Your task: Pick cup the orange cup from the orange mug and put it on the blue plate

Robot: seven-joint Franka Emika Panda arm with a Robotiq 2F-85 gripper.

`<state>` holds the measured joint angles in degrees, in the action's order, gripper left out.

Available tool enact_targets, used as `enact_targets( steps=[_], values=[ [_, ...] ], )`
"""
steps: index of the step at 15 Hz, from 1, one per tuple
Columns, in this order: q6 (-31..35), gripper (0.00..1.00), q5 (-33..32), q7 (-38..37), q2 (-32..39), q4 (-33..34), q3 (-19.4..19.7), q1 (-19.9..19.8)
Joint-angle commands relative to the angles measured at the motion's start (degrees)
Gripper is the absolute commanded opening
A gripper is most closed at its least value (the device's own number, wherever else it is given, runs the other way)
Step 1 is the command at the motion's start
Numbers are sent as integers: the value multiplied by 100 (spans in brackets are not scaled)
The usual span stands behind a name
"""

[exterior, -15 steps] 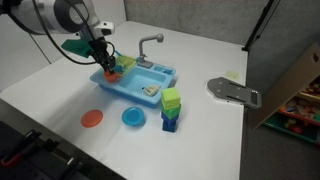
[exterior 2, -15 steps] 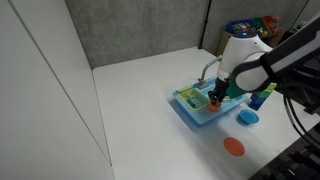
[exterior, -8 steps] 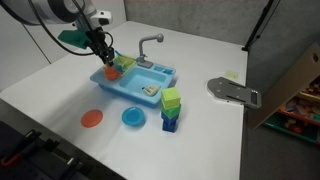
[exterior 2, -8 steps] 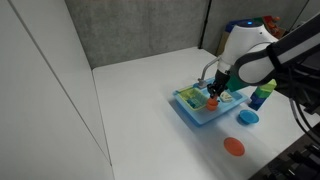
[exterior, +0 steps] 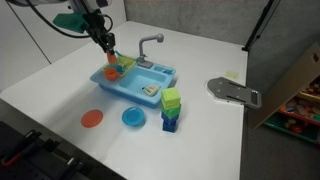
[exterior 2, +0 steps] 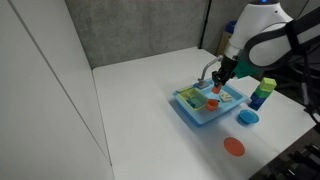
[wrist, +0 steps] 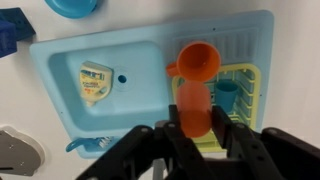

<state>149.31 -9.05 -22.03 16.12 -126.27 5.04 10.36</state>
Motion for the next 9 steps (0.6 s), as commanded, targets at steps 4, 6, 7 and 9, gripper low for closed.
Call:
enact_targets(
  steps=[4, 6, 7, 9],
  values=[
    [-218, 12, -586, -93, -467, -297, 288, -353],
    [-145, 12, -706, -70, -548, -496, 374, -502],
    [-89, 12, -720, -28, -587, -627, 407, -589],
    [52, 12, -780, 12, -643, -883, 462, -731]
  ],
)
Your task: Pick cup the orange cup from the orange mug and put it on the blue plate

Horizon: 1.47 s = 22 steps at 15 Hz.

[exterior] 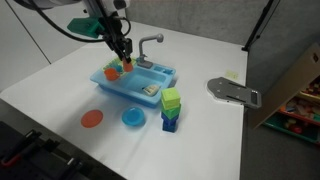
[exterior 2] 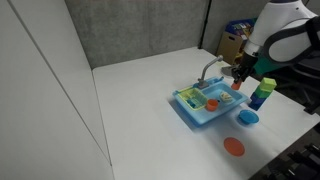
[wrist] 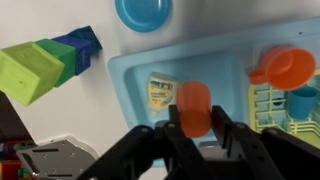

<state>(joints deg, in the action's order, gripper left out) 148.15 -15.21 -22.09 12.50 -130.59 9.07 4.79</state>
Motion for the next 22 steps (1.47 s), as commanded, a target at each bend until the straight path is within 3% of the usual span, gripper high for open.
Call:
enact_targets(
  steps=[1, 8, 13, 22],
  values=[
    [242, 12, -201, 9, -298, -568, 89, -229],
    [904, 12, -519, -40, -72, -1216, 400, -454],
    [1368, 12, -882, -234, 366, -1359, 830, -391],
    [2221, 12, -400, -48, 1240, -1295, 1219, 238]
  ],
)
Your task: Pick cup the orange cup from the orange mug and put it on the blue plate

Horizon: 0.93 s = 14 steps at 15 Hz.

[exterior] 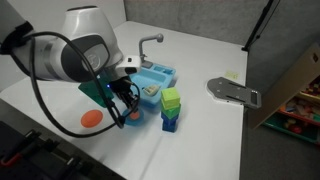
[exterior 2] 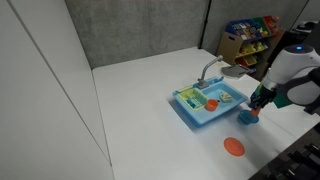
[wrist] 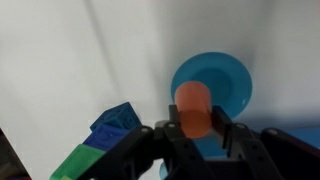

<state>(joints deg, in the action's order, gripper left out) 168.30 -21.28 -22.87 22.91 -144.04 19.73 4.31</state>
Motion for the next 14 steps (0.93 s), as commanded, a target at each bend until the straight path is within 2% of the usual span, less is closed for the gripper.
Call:
enact_targets(
  steps=[1, 5, 6, 12, 14],
  values=[
    [276, 12, 295, 59, 258, 49, 177, 371],
    [463, 13, 611, 148, 439, 34, 303, 685],
    [496, 55, 682, 171, 447, 23, 339, 749],
    [460, 99, 910, 334, -18, -130, 543, 1088],
    [342, 100, 829, 278, -225, -125, 711, 1360]
  ],
)
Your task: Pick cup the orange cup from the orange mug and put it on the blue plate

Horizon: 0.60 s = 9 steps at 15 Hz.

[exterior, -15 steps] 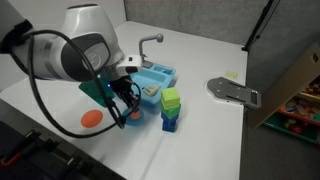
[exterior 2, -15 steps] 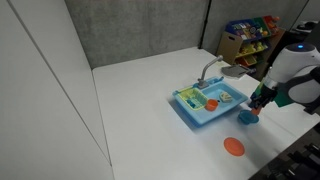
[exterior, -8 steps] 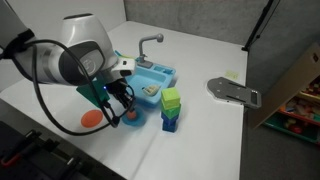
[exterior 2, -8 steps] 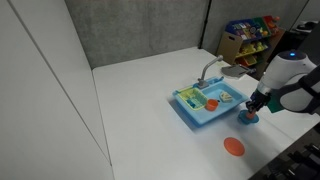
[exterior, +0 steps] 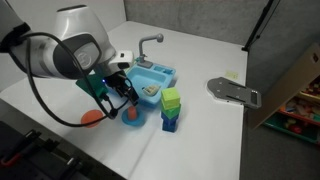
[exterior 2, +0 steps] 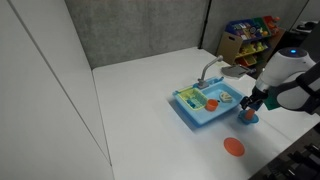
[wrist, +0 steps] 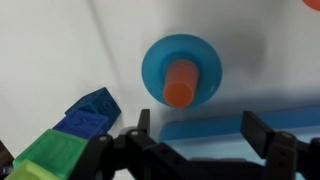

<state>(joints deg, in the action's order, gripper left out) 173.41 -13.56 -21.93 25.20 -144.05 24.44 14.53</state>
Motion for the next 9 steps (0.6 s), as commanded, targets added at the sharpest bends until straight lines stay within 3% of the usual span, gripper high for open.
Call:
enact_targets(
  steps=[1, 3, 5, 9],
  values=[
    [-228, 100, 18, 150, -540, -102, 316, 466],
    [-478, 100, -4, 144, -781, -57, 255, 563],
    [-944, 100, 26, 174, -1117, -20, -74, 429],
    [-1946, 100, 318, 308, -1728, 159, -1039, -132]
  ],
)
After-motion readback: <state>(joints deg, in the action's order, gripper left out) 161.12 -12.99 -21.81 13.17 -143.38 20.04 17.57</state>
